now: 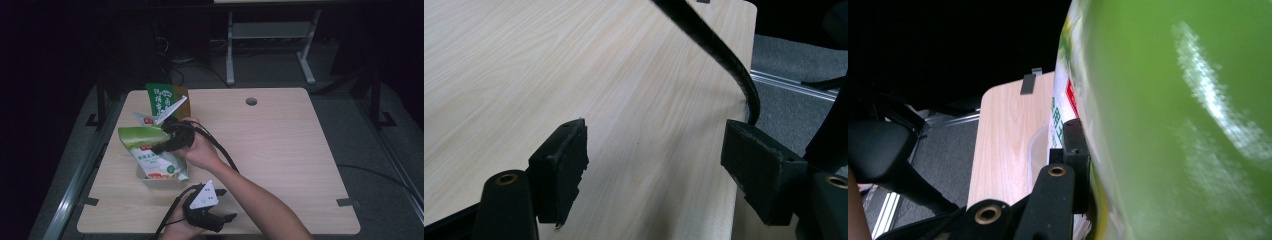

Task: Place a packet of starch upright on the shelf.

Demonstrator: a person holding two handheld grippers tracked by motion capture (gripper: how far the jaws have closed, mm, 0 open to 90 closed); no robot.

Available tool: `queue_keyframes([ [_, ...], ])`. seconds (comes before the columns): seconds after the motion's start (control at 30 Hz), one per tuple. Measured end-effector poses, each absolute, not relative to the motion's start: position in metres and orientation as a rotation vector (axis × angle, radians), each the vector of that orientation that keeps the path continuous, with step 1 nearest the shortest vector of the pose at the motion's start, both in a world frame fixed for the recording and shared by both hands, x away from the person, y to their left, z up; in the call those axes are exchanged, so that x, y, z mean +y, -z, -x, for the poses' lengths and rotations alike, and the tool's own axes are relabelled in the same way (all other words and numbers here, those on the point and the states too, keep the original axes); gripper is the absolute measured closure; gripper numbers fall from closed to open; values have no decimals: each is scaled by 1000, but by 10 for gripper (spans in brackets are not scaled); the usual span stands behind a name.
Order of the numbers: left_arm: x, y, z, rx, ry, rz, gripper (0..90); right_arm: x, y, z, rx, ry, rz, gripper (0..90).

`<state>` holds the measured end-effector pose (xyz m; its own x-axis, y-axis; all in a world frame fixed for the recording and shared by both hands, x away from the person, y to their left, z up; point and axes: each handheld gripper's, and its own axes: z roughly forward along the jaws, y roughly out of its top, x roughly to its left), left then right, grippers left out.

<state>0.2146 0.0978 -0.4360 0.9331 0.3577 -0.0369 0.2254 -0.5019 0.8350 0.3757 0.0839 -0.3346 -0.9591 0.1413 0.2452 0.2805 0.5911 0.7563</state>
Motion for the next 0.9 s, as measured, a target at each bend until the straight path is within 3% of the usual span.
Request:
queue_keyframes([
  [0.2, 99, 435, -214, 411, -176, -2114, 263, 91, 342, -374, -2690, 1221, 326, 856],
  [0.27, 99, 435, -214, 411, -176, -2114, 263, 90, 341, -376, -2669, 1244, 310, 801],
  [0.4, 99, 435, -214, 410, -177, -2112, 263, 82, 333, -376, -2681, 1256, 330, 804],
  [0.53, 98, 436, -214, 411, -175, -2115, 263, 76, 331, -373, -2710, 1227, 328, 878],
  [0.9, 98, 436, -215, 406, -185, -2126, 263, 64, 339, -374, -2675, 1238, 350, 898],
])
